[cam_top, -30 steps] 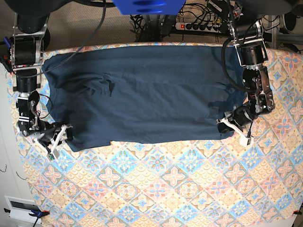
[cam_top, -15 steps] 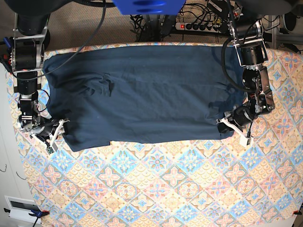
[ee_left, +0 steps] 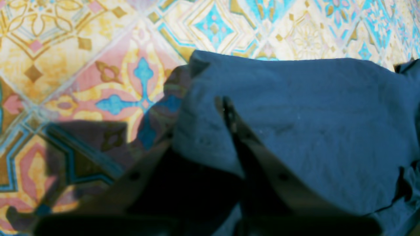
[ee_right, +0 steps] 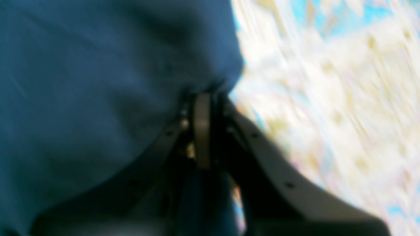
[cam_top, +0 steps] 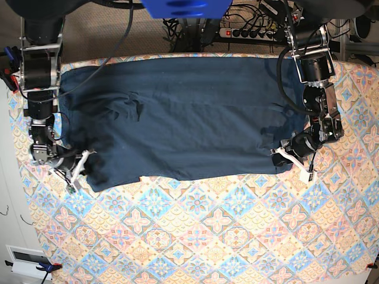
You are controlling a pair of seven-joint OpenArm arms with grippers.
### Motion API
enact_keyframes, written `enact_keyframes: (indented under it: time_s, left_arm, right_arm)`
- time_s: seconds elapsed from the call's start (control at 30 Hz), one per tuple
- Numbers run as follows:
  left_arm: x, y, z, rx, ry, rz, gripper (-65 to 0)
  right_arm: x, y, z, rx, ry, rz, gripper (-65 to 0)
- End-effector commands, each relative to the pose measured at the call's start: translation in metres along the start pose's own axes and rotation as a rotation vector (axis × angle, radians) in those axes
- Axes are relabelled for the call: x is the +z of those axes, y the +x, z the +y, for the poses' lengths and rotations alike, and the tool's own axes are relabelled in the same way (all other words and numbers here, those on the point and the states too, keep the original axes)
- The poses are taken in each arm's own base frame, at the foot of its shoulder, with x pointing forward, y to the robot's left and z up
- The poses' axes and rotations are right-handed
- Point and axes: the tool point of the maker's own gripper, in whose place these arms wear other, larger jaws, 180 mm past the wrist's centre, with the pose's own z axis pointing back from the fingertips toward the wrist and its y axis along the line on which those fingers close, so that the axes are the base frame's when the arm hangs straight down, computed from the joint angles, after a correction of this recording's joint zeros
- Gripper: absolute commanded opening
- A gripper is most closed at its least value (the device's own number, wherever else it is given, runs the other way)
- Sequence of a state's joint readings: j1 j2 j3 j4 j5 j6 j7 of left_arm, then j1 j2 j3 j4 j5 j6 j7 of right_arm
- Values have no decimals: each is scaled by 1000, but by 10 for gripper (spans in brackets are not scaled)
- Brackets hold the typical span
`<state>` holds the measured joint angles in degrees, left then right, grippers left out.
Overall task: Layout the t-shirt on the table in an organized manner, then fold the t-shirt properly
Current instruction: 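Grasp the shirt's middle with both grippers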
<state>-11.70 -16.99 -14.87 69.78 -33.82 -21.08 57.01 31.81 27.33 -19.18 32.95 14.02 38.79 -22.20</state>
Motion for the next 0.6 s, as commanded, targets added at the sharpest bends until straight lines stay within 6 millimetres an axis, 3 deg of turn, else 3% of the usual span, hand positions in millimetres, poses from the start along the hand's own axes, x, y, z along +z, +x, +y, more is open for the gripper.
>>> enact_keyframes:
  time_s: [0.0,0.13,0.57]
  left_arm:
    - [6,24,-2,-20,-10,-63,-650]
    - [6,24,-2,-20,-10,-63,-650]
    - [17,30,5,-44,11,-81,-650]
  right_arm:
    - [3,10,0,12,13,-11,-649]
    - [16,35,-17,-49,-28,-121,-644]
    - [54,23,-19,8,-89,-184,-644]
